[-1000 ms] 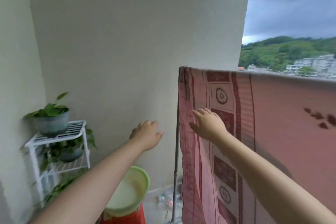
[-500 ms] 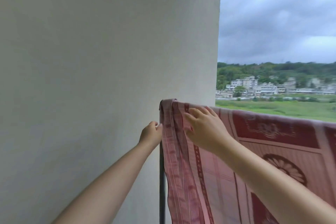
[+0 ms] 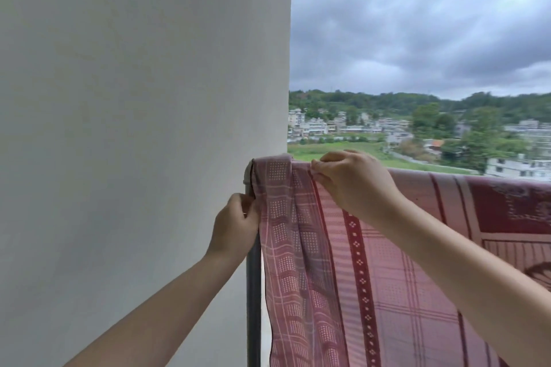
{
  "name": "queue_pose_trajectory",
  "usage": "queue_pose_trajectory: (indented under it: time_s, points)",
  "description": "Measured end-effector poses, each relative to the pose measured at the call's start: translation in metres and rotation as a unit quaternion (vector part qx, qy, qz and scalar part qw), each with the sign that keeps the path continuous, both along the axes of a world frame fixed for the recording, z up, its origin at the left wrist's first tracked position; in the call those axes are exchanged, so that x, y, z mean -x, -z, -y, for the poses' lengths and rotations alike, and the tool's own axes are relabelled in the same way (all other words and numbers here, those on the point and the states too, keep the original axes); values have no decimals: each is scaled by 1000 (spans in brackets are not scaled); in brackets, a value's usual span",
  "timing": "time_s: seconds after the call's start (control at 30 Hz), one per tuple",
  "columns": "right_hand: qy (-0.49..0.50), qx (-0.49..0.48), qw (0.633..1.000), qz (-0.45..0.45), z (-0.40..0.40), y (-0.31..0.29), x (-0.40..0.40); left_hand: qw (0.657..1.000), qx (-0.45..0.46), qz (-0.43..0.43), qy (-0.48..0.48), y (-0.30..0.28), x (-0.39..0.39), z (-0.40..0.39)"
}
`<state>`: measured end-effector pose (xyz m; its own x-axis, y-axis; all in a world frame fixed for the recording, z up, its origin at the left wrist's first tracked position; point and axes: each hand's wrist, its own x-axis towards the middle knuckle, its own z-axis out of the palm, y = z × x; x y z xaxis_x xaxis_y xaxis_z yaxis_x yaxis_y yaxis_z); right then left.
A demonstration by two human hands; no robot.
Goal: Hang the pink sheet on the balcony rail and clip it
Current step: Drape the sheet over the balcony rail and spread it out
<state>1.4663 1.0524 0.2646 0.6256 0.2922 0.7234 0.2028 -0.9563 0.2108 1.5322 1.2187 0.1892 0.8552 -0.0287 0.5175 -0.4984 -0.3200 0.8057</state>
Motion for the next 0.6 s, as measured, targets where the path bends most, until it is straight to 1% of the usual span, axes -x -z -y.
queue_pose_trajectory:
  time_s: [0.07,0.13,0.2,0.3,0.33,0.4,0.43,0.47,0.5,0.53,0.6]
  points:
    - [-4,-14,1000,3,-2,-2,1,1000,-10,12,12,4,-1,2]
    - [-7,-4,999,32,-3,0,0,1000,-4,21,21,8,-3,6]
    - [-12,6,998,65,-4,1,0,1000,10,15,8,10,-8,12]
    - [-6,-9,999,52,-4,1,2,1000,13,14,-7,11,-10,20]
    - [-4,-19,999,49,-4,0,4,999,36,8,8,12,-9,20]
    - [14,-39,998,38,-3,-1,5,991,120,-20,49,12,-2,15]
    - [31,-46,998,28,-2,-2,6,986,156,-32,51,10,2,10]
    - [51,-47,997,22,-1,-4,7,982,183,-29,37,6,4,3]
    - [74,-43,996,26,1,-7,8,981,196,-6,5,-1,3,-6]
    - [100,-36,994,31,3,-11,9,979,197,27,-35,-9,0,-15]
    - [147,-37,988,36,8,-24,7,976,164,102,-104,-33,-9,-30]
